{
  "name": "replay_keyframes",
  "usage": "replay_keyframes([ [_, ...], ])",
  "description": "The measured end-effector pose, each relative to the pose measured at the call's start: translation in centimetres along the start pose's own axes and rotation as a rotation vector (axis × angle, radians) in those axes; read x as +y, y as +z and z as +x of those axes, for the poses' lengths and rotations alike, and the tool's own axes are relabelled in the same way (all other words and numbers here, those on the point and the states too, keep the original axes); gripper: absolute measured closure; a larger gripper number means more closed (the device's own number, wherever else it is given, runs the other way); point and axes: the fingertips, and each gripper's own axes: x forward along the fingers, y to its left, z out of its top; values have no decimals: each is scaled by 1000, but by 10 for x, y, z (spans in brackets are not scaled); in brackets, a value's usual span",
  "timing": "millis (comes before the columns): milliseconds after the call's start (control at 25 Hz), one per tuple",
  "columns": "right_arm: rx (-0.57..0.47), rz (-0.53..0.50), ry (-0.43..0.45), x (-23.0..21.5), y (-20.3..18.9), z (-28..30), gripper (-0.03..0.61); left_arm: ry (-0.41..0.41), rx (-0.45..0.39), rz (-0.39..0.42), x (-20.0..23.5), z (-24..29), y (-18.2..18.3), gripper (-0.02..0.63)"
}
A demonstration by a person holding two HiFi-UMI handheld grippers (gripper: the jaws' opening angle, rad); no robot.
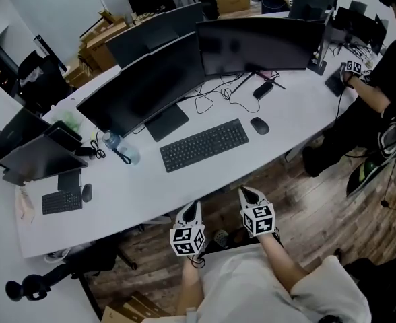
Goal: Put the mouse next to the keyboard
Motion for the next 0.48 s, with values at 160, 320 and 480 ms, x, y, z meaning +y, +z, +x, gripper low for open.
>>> replay_keyframes([
  [160, 1, -3, -1, -2, 0, -2, 575, 14, -4, 2, 1, 1, 1, 591],
  [320, 0, -8, 2, -1, 0, -2, 575, 16, 0, 7, 1, 0, -1, 589],
  [480, 2, -15, 1, -4, -1, -3, 575, 30, -3, 5, 4, -2, 0, 589],
])
